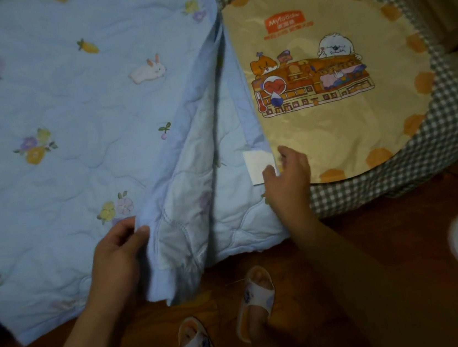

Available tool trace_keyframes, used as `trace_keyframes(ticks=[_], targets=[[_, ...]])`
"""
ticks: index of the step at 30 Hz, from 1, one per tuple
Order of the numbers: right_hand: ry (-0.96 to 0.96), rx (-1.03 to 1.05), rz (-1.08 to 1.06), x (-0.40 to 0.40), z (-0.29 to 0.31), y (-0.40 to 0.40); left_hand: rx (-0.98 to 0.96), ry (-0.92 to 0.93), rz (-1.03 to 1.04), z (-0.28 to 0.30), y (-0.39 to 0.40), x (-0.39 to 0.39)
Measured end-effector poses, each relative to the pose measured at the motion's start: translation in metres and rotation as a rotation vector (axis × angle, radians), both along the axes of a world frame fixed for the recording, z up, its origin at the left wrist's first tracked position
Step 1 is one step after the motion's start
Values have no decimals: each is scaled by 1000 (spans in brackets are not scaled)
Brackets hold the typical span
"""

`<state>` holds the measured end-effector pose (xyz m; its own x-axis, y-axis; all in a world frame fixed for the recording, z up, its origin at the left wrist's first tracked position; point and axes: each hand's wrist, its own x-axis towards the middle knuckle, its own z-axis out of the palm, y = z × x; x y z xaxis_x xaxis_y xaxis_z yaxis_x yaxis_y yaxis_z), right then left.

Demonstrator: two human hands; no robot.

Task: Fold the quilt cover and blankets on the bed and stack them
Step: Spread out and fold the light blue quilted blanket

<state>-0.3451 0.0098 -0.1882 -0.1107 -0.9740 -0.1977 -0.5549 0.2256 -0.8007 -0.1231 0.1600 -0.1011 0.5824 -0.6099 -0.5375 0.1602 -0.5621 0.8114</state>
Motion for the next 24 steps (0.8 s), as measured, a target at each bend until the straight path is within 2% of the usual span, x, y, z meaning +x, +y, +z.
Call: trace_keyframes(ticks=[2, 5, 7, 9, 11, 13, 16, 18, 22, 24], targets=[[-93, 271, -140, 1, -5, -1, 12, -32, -37, 7, 0, 6], [-86, 222, -135, 7, -7, -3, 17, -41, -120, 8, -2, 7], [-163, 179, -116, 15, 1, -5, 20, -44, -145, 7, -2, 7], [-151, 57, 135, 23, -4, -3, 15, -38, -148, 7, -2, 6], [136, -65, 586, 27, -18, 3, 4, -17, -125, 10, -1, 4], [431, -193, 872, 22, -39, 12, -20, 30, -123, 12, 0, 2], [607, -343, 1042, 5, -49, 11, -37, 140, -241, 15, -7, -8], [652, -457, 1159, -7, -48, -4, -46, 204, -404, 10, -19, -25], [618, -516, 1376, -50, -36, -35, -72, -69, -805, -42, -63, -67], [689, -447, 1317, -85, -33, -41, -42, -431, -1099, -77, -82, -87]])
